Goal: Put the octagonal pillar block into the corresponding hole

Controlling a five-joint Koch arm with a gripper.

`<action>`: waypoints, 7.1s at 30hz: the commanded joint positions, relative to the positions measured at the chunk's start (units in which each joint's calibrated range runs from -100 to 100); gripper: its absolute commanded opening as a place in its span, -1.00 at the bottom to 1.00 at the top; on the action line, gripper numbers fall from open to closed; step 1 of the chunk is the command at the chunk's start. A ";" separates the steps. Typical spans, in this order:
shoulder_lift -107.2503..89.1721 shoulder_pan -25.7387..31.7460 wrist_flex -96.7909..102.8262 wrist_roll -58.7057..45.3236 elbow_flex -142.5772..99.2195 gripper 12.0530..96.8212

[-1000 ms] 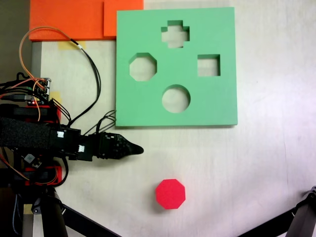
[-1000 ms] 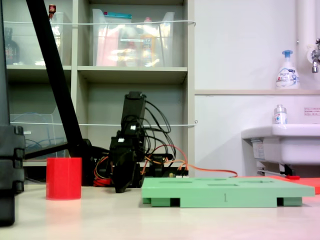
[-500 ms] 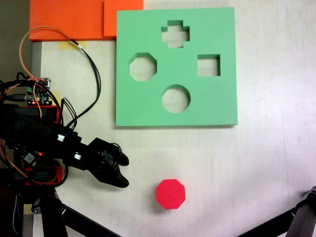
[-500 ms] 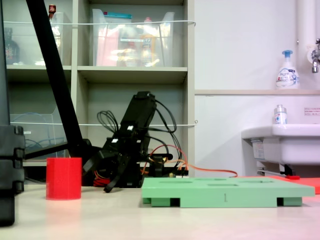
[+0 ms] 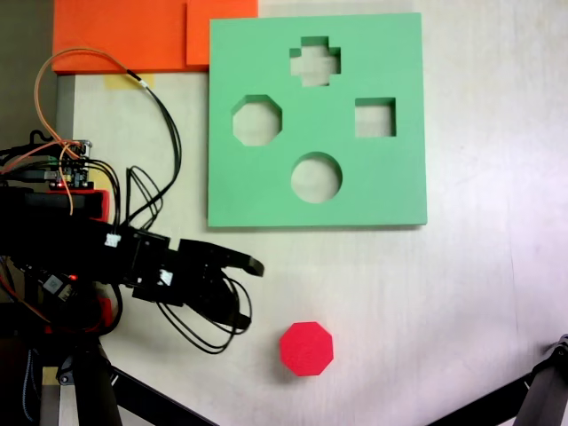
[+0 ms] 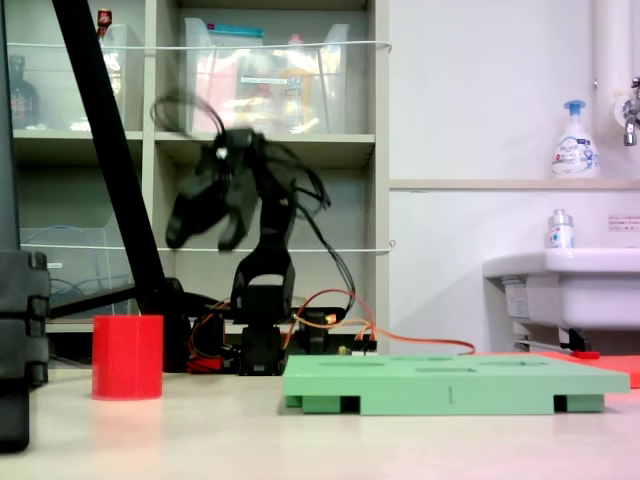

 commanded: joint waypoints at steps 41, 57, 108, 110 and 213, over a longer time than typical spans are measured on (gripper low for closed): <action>68.04 -3.76 -25.06 -8.35 34.90 0.97; 76.14 -4.44 -19.38 -10.89 35.40 0.86; 47.51 -0.20 -26.31 -3.52 34.60 -0.47; 40.95 0.98 -27.08 -2.64 34.60 -0.47; 38.85 37.22 9.41 28.82 5.78 -0.29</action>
